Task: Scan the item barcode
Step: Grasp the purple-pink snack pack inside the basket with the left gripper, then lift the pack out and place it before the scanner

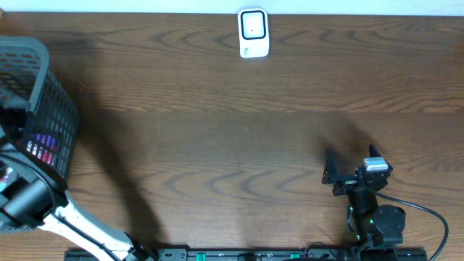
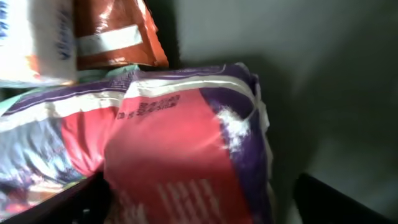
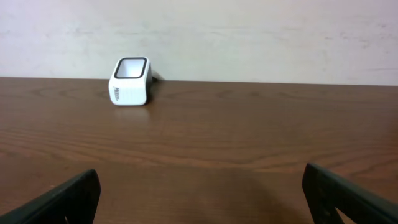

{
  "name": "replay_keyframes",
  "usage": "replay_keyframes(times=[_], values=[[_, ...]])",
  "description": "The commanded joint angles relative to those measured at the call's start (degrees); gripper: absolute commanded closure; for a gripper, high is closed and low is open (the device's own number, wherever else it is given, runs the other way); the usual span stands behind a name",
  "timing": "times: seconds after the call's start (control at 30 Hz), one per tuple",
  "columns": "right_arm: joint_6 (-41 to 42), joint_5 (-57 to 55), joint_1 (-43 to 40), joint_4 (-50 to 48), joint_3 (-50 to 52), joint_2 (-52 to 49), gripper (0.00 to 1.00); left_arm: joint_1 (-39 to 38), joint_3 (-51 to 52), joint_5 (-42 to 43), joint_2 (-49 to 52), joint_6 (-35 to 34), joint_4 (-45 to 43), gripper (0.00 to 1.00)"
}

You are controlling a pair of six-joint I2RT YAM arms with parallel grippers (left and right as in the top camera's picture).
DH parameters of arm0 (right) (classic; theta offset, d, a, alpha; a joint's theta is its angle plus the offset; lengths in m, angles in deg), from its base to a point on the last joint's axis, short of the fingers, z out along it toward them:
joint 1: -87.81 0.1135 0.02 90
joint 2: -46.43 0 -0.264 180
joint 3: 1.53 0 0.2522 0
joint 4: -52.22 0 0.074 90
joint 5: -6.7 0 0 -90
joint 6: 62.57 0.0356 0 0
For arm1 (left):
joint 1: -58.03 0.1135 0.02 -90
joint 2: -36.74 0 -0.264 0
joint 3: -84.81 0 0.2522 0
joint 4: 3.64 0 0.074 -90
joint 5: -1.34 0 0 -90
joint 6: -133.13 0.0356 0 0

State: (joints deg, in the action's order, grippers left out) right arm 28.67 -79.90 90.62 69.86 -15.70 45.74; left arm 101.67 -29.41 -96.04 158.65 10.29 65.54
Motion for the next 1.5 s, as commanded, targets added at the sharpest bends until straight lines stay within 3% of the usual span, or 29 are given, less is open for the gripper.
replay_keyframes(times=[0.0,0.07,0.1,0.13,0.17,0.5,0.93,1.07,1.1,1.23,1.47], values=[[-0.02,0.35,-0.48,0.22,0.04,0.31,0.01,0.28,0.24,0.26,5.55,-0.11,1.38,0.28],[-0.02,0.37,-0.48,0.22,0.04,0.31,0.01,0.28,0.24,0.26,7.1,0.07,2.25,0.5],[-0.02,0.35,-0.48,0.22,0.04,0.31,0.01,0.31,0.24,0.28,7.58,0.07,2.64,0.66],[-0.02,0.37,-0.48,0.22,0.04,0.31,0.01,0.33,0.24,0.28,7.69,0.07,2.86,0.9],[-0.02,0.35,-0.48,0.22,0.04,0.31,0.01,0.33,0.22,0.31,7.67,0.04,3.06,0.93],[-0.02,0.35,-0.48,0.22,0.04,0.31,0.01,0.33,-4.48,6.56,-3.06,-0.39,4.48,0.93],[-0.02,0.35,-0.48,0.22,0.04,0.31,0.01,0.26,-5.66,9.18,-40.22,-0.66,-5.66,0.93],[-0.02,0.35,-0.48,0.22,0.04,0.31,0.01,0.26,-5.64,19.52,-46.95,-2.19,-6.34,0.93],[-0.02,0.35,-0.48,0.22,0.04,0.31,0.01,-0.28,-5.64,26.01,-48.54,-2.12,-7.32,0.93],[-0.02,0.37,-0.48,0.22,0.04,0.31,0.01,-6.56,-5.62,37.81,-49.29,-0.55,-10.69,0.93],[-0.02,0.35,-0.48,0.22,0.04,0.31,0.01,-26.84,-5.62,38.23,-42.95,5.75,-12.5,0.93]])
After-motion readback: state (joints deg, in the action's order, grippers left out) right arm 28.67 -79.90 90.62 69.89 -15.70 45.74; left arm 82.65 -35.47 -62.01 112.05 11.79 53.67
